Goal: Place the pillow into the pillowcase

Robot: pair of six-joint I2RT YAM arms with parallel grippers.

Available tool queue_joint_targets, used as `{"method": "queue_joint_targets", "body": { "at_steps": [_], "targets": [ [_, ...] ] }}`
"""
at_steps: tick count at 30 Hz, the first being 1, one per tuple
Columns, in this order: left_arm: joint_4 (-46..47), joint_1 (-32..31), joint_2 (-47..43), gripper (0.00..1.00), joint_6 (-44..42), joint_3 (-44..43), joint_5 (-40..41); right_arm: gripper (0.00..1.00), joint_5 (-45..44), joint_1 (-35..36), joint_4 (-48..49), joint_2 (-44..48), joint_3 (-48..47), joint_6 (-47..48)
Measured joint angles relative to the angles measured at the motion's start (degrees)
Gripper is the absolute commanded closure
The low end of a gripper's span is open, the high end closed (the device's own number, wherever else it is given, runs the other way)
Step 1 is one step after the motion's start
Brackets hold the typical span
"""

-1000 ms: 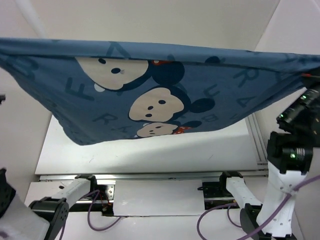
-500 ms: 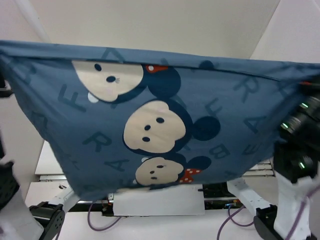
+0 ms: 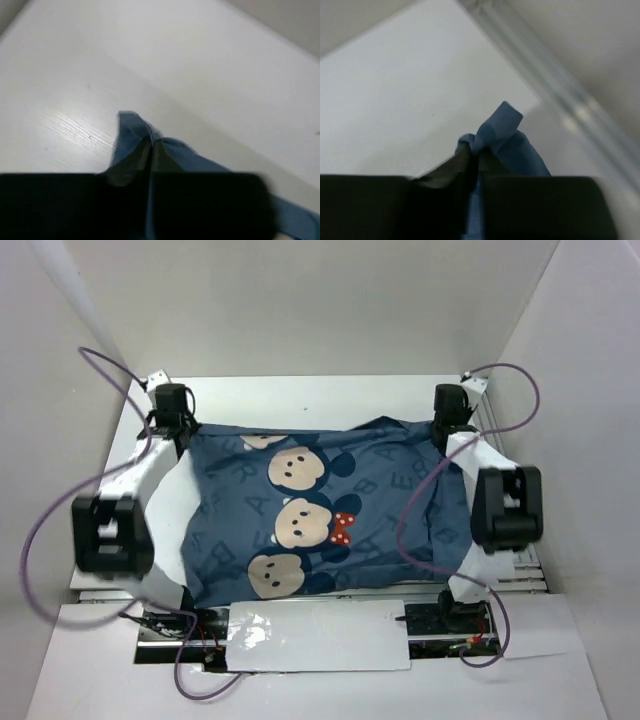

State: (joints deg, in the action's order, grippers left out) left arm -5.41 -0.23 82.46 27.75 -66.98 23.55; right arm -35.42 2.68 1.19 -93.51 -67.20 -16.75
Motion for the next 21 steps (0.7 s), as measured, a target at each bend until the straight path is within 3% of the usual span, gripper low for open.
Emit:
{"method": "queue_joint_targets", "body": {
  "at_steps": [1, 3, 5, 7, 8, 14, 21],
  "targets": [
    [-0.31, 0.85, 5.55, 0.54, 1.07, -0.98, -0.85, 0.39, 2.51, -1.05, 1.18, -4.37, -0.22, -0.92],
    [-3.82, 3.34, 18.40, 0.48, 4.26, -8.24, -2.51, 0.22, 6.38, -2.60, 0.74, -13.14, -4.44, -1.81],
    [-8.31, 5.55, 30.51, 0.46, 7.04, -20.52, -3.54, 0.17, 9.99, -3.82, -2.93, -21.46, -13.33, -2.27],
    [-11.98, 7.06, 38.69, 0.41, 8.57, -30.91, -4.02, 0.02, 13.42, -4.61, -4.98, -27.61, -22.45, -2.89],
    [-12.90, 7.69, 41.07, 0.00, 8.92, -34.18, -4.15, 0.00, 14.71, -4.85, -5.64, -28.74, -24.87, -2.99],
    [-15.15, 8.55, 37.51, 0.00, 9.18, -35.52, -7.28, 0.00, 19.61, -4.44, -6.43, -22.71, -24.96, -3.15],
    [-16.15, 7.98, 16.85, 0.00, 7.08, -23.91, -11.54, 0.00, 20.94, -1.31, -7.08, -1.70, -11.30, -4.17]
  ]
}}
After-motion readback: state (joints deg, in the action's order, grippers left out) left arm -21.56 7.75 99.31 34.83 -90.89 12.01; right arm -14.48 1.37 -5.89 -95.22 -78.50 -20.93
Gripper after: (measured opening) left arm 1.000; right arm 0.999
